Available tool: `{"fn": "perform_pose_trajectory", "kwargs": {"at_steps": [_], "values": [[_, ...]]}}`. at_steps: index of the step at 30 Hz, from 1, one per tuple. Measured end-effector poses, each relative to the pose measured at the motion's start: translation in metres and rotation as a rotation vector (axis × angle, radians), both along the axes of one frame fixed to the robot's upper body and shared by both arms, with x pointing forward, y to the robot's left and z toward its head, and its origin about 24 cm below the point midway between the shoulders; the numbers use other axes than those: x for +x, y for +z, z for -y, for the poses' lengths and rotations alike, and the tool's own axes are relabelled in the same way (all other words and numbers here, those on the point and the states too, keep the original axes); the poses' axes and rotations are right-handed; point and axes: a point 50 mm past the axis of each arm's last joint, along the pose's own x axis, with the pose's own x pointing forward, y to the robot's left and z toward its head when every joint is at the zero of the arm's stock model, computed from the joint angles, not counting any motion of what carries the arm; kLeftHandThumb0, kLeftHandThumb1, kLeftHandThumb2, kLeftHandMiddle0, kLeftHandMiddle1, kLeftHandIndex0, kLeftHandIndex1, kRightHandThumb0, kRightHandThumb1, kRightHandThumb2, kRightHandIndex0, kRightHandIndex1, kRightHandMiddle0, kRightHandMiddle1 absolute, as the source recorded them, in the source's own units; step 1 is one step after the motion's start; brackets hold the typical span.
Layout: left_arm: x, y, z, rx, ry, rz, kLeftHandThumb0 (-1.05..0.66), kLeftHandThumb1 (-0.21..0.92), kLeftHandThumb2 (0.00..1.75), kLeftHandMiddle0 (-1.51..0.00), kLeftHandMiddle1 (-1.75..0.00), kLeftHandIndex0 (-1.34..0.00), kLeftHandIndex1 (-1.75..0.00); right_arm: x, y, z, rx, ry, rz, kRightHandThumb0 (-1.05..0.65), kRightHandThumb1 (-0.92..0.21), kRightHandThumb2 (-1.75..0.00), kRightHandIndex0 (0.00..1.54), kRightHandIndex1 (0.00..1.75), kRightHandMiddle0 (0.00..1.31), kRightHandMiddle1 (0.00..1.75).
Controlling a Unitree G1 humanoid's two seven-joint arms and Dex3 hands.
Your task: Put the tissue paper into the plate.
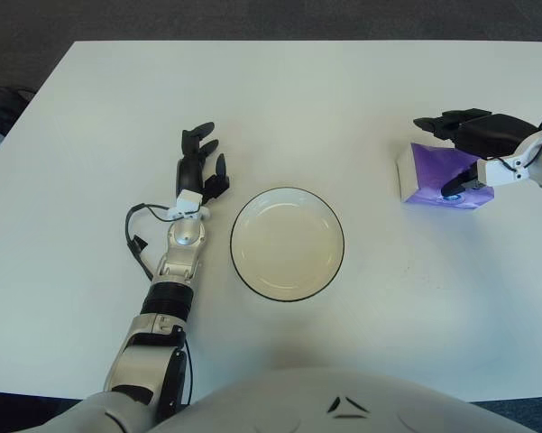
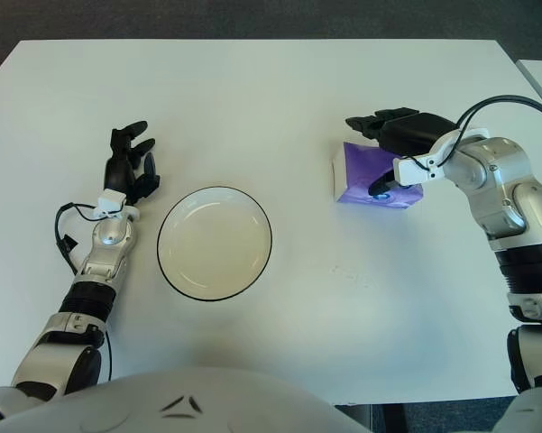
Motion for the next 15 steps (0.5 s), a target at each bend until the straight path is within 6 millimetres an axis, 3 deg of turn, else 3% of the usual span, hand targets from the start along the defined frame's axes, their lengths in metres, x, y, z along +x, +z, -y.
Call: {"fn": "perform_pose_trajectory", "kwargs": {"at_steps": [15], "values": [[0.0,0.001,-0.001,0.003,0.002,0.003,-0.67,0.92,0.77,-0.27,-0.65,0.0,-0.92,-0.008,-0.018,-0.005,-0.026,0.041,-0.08,-1.05,-0.92,-0.23,0.0,0.0,0.0,0.0]]}}
